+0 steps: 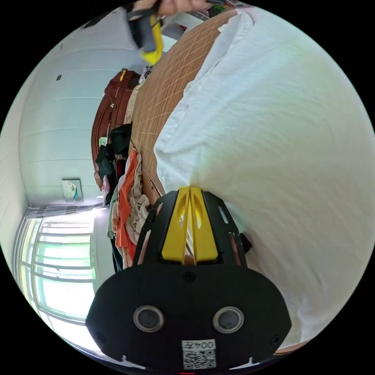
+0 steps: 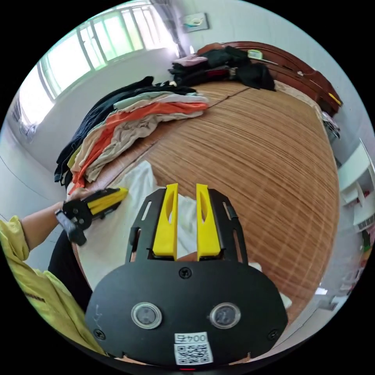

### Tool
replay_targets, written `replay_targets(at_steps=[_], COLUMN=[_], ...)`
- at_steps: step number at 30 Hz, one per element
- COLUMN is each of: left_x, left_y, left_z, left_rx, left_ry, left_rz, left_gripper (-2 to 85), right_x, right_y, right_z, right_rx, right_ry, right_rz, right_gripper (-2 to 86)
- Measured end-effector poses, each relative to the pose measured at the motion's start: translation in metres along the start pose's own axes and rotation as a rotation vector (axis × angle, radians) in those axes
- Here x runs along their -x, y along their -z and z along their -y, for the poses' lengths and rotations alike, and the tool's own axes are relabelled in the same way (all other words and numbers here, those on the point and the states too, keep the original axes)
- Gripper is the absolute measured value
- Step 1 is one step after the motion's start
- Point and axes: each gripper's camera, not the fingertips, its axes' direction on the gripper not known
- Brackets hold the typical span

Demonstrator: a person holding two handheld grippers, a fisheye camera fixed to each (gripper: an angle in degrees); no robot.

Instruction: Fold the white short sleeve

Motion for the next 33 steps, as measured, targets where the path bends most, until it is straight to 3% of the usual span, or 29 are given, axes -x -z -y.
replay_targets(at_steps=[4,6,12,18,28,33], left_x=[0.021,0.038,0.074,0.065,0.053,0.055], left_y=[0.007,0.003,-0.053,-0.100,-0.119,-0.124], left_z=[0.003,0.012,0.047,0.050,0.042,0.035], left_rx=[-0.057,-0.079,-0.009,0.073,0.055,0.042], left_ry=[0.021,0.065,0.197,0.137,0.073,0.067], left_rz=[0.058,0.023,-0.057,-0.144,-0.082,-0.073], left_gripper=[0.6,0.7,0.7,0.7,0.8,0.8], right_x=[-0.061,-0.109,-0.189,-0.180,-0.172,-0.129], right_y=[0.039,0.061,0.065,0.042,0.047,0.037], right_z=[-0.100,-0.160,-0.242,-0.256,-0.300,-0.266], right_rx=[0.082,0.090,0.015,0.075,-0.020,0.035], right_ry=[-0.106,-0.284,-0.614,-0.570,-0.642,-0.538], right_rz=[-0.151,-0.187,0.011,0.057,0.182,0.001], right_gripper=[8.4,8.6,10.2,10.9,10.2,3.6])
